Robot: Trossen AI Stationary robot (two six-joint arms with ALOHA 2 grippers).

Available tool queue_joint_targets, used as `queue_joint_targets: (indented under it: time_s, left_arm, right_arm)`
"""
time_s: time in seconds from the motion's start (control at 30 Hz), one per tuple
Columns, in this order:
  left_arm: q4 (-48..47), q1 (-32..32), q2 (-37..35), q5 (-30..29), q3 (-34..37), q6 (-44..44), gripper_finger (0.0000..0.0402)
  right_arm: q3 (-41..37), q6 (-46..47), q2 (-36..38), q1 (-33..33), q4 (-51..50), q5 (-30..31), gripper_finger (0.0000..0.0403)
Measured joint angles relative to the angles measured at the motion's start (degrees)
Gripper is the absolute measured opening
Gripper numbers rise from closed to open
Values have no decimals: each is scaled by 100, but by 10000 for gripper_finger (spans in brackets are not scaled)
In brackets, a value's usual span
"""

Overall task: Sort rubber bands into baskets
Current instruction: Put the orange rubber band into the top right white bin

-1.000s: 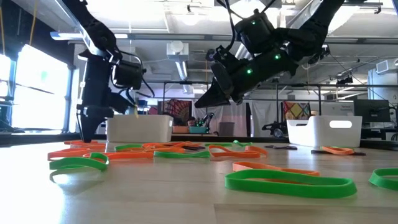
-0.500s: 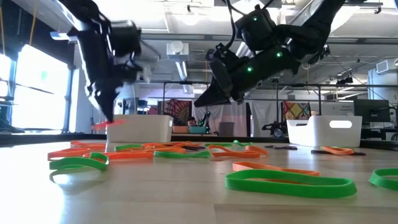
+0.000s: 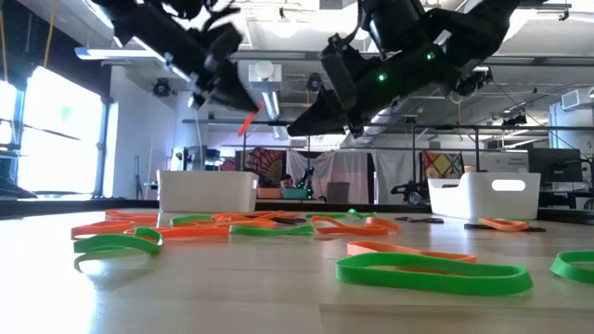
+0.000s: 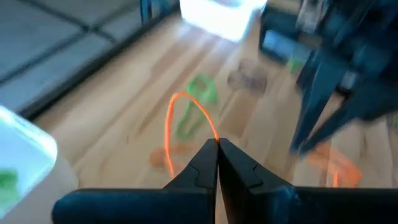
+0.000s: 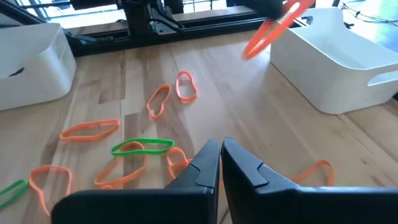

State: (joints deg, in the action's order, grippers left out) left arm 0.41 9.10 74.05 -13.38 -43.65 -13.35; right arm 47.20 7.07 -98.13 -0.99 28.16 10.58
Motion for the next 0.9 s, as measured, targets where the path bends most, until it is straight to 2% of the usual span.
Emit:
queue_joint_targets:
  time_s: [0.17, 0.3, 0.53, 0.6, 0.77, 0.9]
  left_arm:
    - [731, -127, 264, -64, -5, 53, 1]
    - [1170, -141, 550, 304, -7, 307, 1]
    - [1579, -86, 1004, 341, 1, 689, 0]
    - [1792, -84, 1084, 354, 1, 751, 0]
    - [2446, -3, 1153, 890, -3, 856, 0]
    - [2705, 36, 1157, 1147, -3, 866, 0]
  right_arm:
    - [0, -52, 0, 3, 53, 271, 10]
    - [0, -298, 0, 2, 264, 422, 24]
    - [0, -453, 0, -27, 478, 1028, 99]
    - [0, -450, 0, -51, 556, 1028, 123]
    - [0, -166, 0, -52, 721, 781, 173]
    - [0, 61, 0, -51, 855, 807, 184]
